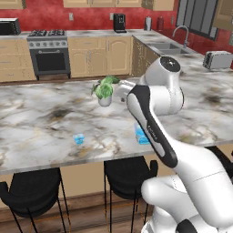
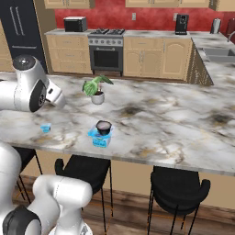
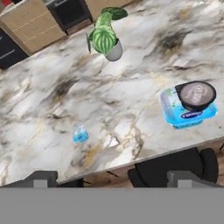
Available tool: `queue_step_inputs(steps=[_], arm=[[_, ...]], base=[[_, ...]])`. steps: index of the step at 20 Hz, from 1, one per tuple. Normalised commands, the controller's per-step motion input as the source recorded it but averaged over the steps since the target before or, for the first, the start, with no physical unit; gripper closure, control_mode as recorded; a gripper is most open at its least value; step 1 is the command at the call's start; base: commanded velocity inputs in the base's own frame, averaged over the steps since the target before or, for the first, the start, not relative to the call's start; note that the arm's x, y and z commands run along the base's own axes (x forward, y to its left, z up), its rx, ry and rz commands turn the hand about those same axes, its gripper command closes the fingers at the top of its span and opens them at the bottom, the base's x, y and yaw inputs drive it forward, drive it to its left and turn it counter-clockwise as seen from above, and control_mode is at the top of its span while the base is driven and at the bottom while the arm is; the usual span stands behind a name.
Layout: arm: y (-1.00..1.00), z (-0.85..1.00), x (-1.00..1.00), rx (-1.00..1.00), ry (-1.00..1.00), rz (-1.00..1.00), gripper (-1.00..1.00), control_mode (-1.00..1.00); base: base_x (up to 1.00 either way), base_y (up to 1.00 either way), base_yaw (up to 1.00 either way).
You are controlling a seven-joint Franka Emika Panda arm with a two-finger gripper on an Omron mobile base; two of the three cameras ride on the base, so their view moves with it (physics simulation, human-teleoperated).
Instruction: Stack the yogurt containers by placing the smaller containers on top of the larger containers.
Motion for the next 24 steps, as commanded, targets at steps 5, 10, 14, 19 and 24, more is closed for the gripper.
queue_step_inputs(steps=[5, 10, 14, 19, 24], arm=[[0.24, -0.04, 0.0, -0.03, 0.03, 0.22, -1.0, -1.0], [0.25, 0.0, 0.0, 0.0, 0.08, 0.23, -1.0, -1.0], [0.31, 0.0, 0.0, -0.01, 0.08, 0.2, -1.0, -1.0], [0.38, -0.09, 0.0, -0.04, 0.14, 0.15, -1.0, -1.0], [0.29, -0.42, 0.0, -0.08, 0.22, 0.06, -1.0, -1.0]], base=[[0.0, 0.0, 0.0], [0.0, 0.0, 0.0], [0.0, 0.0, 0.0], [0.0, 0.0, 0.0], [0.0, 0.0, 0.0]])
